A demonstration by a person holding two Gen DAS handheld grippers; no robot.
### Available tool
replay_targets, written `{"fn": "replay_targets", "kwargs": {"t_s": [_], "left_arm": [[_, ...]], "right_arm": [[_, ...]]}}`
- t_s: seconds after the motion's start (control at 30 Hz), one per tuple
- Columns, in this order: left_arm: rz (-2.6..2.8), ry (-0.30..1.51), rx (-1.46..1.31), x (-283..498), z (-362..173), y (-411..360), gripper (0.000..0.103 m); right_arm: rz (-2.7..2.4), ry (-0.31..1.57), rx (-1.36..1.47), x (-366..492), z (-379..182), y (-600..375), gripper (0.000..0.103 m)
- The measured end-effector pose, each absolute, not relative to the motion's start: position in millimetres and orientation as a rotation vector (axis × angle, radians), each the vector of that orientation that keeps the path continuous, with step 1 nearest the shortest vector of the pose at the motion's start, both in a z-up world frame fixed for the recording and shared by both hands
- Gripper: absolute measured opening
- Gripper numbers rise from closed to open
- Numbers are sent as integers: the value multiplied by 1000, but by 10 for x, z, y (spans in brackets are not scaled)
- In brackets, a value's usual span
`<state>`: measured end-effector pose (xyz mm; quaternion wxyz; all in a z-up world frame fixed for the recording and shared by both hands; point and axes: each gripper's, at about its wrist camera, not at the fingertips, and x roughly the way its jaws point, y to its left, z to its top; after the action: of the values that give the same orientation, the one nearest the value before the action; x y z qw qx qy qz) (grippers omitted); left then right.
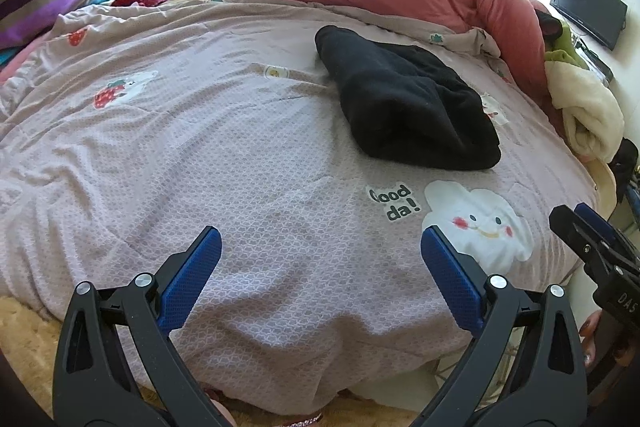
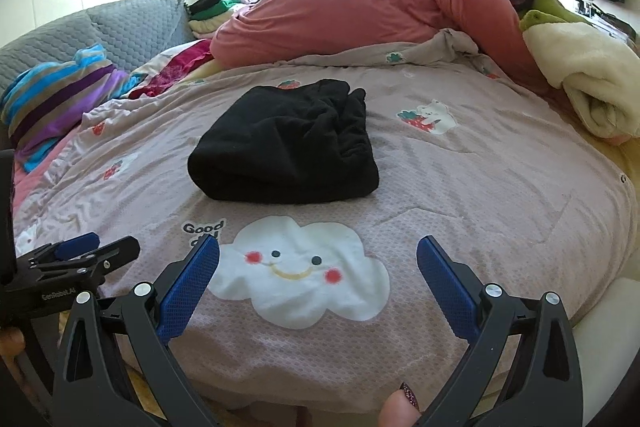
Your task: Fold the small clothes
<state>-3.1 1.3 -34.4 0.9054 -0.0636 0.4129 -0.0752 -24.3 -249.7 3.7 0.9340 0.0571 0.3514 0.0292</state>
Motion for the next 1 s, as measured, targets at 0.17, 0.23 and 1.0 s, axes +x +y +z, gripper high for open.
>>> {"fn": "replay_targets", "kwargs": {"t_s": [0.17, 0.23, 1.0], "left_arm": [[-162, 841, -140, -45, -320, 29, 94], [-161, 838, -137, -50, -314, 23, 94], [-157, 821, -133, -60, -287, 37, 94]], "right_arm": [[62, 731, 110, -260, 0, -2472, 98], [64, 732, 107, -268, -6, -2459, 98], [70, 746, 111, -290, -7, -2402, 98]]}}
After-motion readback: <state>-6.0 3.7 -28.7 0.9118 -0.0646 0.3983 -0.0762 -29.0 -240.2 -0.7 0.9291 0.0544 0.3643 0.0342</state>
